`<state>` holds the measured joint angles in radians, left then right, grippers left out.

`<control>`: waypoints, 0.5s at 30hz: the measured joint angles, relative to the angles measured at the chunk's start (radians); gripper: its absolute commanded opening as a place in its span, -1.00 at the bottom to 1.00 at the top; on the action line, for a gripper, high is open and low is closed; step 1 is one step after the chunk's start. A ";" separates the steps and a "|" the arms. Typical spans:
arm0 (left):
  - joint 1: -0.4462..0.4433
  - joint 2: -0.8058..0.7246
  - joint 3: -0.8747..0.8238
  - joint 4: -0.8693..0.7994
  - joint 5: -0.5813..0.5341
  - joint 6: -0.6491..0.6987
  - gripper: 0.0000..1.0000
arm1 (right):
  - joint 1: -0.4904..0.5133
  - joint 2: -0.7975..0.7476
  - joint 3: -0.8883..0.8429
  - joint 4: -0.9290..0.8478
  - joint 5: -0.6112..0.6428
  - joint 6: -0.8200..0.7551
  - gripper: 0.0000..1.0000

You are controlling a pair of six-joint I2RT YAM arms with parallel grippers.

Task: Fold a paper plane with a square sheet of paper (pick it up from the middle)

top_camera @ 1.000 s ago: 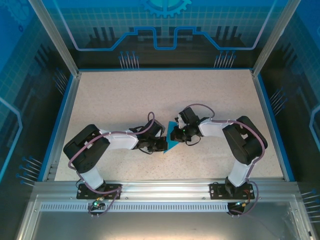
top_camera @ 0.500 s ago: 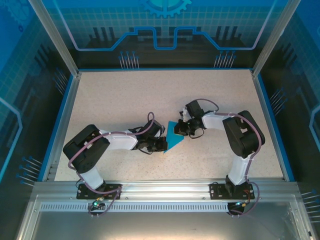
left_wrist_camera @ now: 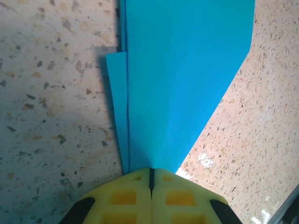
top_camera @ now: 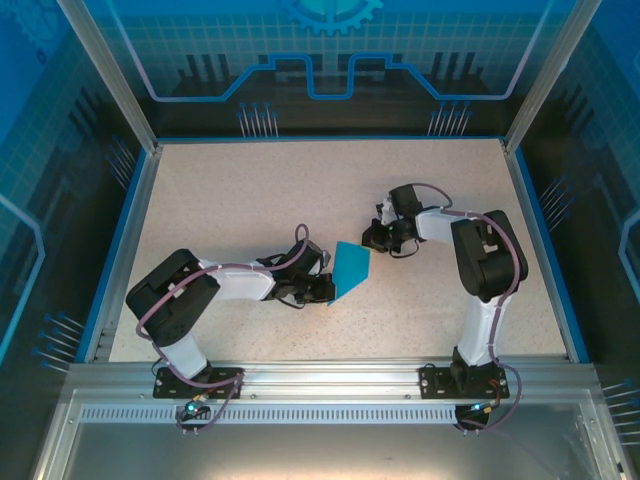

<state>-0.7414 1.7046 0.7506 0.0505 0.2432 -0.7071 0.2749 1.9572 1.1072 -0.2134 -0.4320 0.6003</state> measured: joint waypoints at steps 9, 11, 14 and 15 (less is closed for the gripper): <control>0.000 -0.016 0.000 -0.029 0.000 0.002 -0.91 | -0.054 -0.013 0.050 -0.027 0.095 -0.013 -0.78; 0.000 -0.028 0.000 -0.059 -0.001 0.003 -0.78 | -0.071 -0.062 0.047 -0.040 0.125 -0.016 -0.69; 0.000 -0.053 0.001 -0.107 -0.004 0.008 -0.52 | -0.066 -0.172 0.020 -0.043 0.142 -0.020 -0.43; 0.000 -0.065 0.001 -0.119 -0.004 0.007 -0.42 | -0.061 -0.212 0.007 -0.042 0.144 -0.022 -0.35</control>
<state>-0.7414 1.6398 0.7517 -0.0685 0.2390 -0.7002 0.2134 1.7454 1.1141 -0.2554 -0.2878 0.5781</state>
